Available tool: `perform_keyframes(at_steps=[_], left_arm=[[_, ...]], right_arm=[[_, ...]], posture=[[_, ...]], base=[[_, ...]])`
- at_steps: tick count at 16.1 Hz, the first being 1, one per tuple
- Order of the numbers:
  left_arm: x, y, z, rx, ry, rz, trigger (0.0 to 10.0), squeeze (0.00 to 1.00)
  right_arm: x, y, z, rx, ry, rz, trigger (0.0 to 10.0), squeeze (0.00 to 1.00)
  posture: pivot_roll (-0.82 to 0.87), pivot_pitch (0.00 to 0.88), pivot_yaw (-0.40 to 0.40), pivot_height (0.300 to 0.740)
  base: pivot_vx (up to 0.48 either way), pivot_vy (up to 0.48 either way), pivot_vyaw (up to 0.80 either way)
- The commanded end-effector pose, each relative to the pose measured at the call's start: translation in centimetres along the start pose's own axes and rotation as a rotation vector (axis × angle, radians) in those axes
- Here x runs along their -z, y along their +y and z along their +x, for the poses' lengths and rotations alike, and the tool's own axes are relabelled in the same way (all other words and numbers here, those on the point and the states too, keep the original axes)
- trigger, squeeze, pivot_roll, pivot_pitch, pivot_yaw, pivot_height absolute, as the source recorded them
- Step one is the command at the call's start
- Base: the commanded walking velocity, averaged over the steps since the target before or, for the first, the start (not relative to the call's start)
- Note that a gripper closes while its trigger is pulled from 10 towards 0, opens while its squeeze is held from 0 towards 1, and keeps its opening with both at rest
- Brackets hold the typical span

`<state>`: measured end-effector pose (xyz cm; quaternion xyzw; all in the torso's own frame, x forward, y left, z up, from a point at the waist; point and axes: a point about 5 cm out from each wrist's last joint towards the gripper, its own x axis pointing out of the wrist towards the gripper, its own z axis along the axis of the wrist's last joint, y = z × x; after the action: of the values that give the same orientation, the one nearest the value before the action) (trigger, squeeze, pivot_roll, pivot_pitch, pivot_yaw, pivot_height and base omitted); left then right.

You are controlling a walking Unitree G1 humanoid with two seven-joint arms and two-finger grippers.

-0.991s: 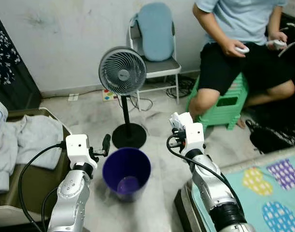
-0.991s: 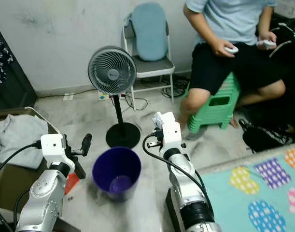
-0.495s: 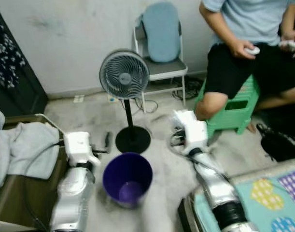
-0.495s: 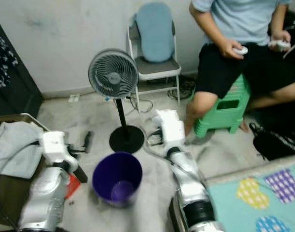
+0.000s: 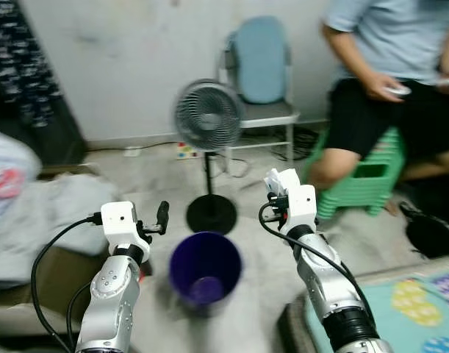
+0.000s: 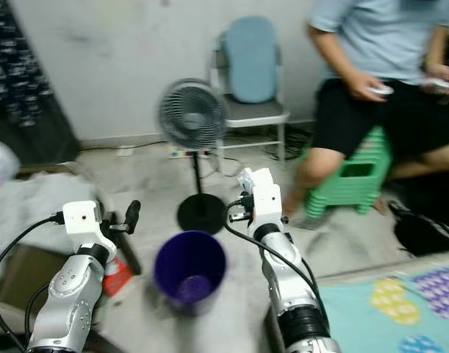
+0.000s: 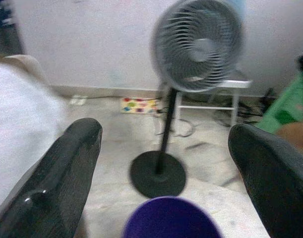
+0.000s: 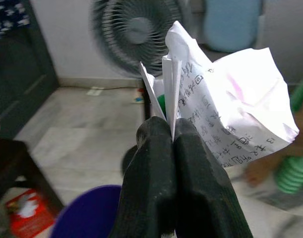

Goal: Clean up the room

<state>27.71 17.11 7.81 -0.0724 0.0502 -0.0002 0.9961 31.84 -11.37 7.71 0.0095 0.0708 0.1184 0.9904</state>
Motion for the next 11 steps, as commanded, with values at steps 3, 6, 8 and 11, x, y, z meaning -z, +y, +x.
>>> perform_keyframes(at_steps=[3,6,8,11], left_arm=[[-0.15,0.26,0.01,-0.003,-0.004,0.021,10.0,0.0],[-0.14,0.17,0.01,0.001,-0.007,0.02,10.0,0.0],[-0.27,0.01,-0.04,0.02,-0.021,0.017,10.0,0.0],[-0.25,-0.04,-0.05,0.021,-0.023,0.018,10.0,0.0]], right_arm=[[-0.36,0.29,0.1,-0.011,-0.009,0.003,10.0,0.0],[-0.37,0.27,0.11,-0.017,-0.01,-0.006,10.0,0.0],[-0.39,0.29,0.12,-0.019,-0.01,-0.01,10.0,0.0],[-0.44,0.32,0.16,-0.022,-0.01,-0.013,10.0,0.0]], posture=[[-0.02,0.035,0.017,0.74],[-0.03,0.029,0.014,0.74],[-0.03,0.029,0.014,0.74],[-0.03,0.025,0.01,0.74]], base=[[0.0,0.091,0.0],[0.0,0.0,0.0],[0.0,0.0,0.0],[0.0,0.0,0.0]])
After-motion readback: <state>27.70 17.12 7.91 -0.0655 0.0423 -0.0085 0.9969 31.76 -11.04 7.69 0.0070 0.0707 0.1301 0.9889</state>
